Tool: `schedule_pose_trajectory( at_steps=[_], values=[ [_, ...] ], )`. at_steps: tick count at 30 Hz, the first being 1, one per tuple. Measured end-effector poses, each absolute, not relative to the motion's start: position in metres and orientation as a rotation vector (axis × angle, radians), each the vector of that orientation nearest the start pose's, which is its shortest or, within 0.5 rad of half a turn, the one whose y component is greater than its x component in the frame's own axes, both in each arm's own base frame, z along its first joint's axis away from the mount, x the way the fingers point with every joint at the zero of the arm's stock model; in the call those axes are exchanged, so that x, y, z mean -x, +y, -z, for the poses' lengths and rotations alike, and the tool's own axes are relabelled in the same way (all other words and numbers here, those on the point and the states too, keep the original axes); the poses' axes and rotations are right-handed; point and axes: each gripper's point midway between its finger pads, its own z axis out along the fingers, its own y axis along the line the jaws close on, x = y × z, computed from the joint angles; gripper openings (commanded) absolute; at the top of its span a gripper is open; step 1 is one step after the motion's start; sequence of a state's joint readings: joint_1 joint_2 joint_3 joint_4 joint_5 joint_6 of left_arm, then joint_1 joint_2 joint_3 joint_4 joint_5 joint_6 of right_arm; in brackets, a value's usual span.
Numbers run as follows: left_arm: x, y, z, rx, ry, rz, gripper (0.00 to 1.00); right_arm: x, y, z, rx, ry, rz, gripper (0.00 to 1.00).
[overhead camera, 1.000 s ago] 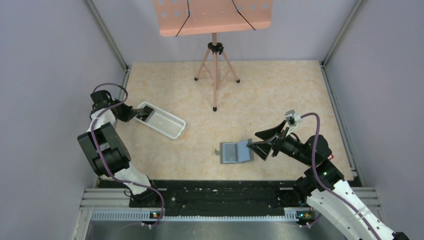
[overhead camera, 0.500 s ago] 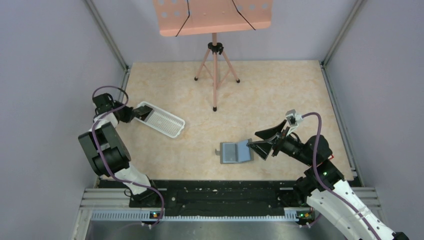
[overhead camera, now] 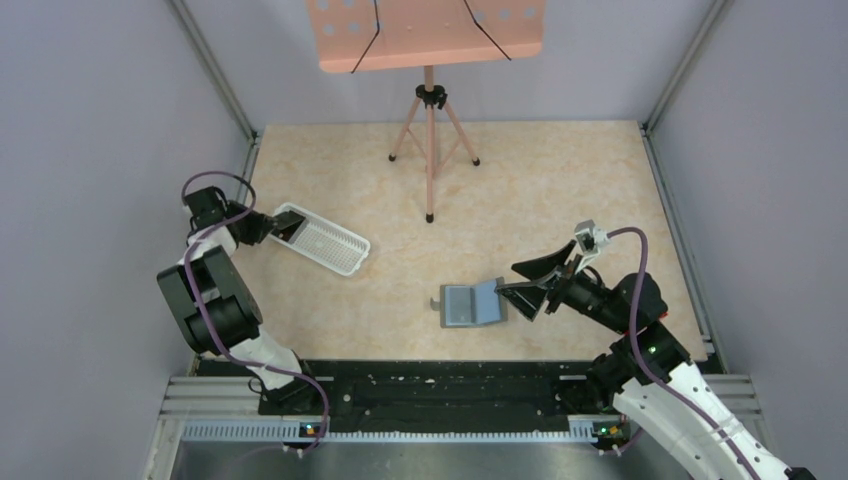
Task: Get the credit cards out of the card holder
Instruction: Place the credit card in the storage box.
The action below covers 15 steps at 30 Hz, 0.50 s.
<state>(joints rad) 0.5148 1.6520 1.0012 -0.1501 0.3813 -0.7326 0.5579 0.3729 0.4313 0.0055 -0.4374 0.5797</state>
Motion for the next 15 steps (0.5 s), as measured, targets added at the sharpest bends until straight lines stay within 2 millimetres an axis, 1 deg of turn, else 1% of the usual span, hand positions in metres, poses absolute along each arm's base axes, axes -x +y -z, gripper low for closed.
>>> schedule_pose_trajectory(
  at_steps=[2,6,11,15],
  values=[
    [-0.4,0.123,-0.093,1.226,2.02,0.548,0.31,-0.153,0.208,-0.263,0.362,1.608,-1.219,0.92],
    [-0.399,0.125,-0.097,1.223,2.012,0.53,0.42,-0.152,0.206,-0.261,0.361,1.607,-1.214,0.92],
    [-0.397,0.126,-0.1,1.225,2.009,0.51,0.44,-0.153,0.205,-0.258,0.349,1.614,-1.205,0.92],
    [-0.392,0.124,-0.097,1.243,2.029,0.493,0.44,-0.158,0.201,-0.25,0.304,1.654,-1.18,0.92]
  ],
)
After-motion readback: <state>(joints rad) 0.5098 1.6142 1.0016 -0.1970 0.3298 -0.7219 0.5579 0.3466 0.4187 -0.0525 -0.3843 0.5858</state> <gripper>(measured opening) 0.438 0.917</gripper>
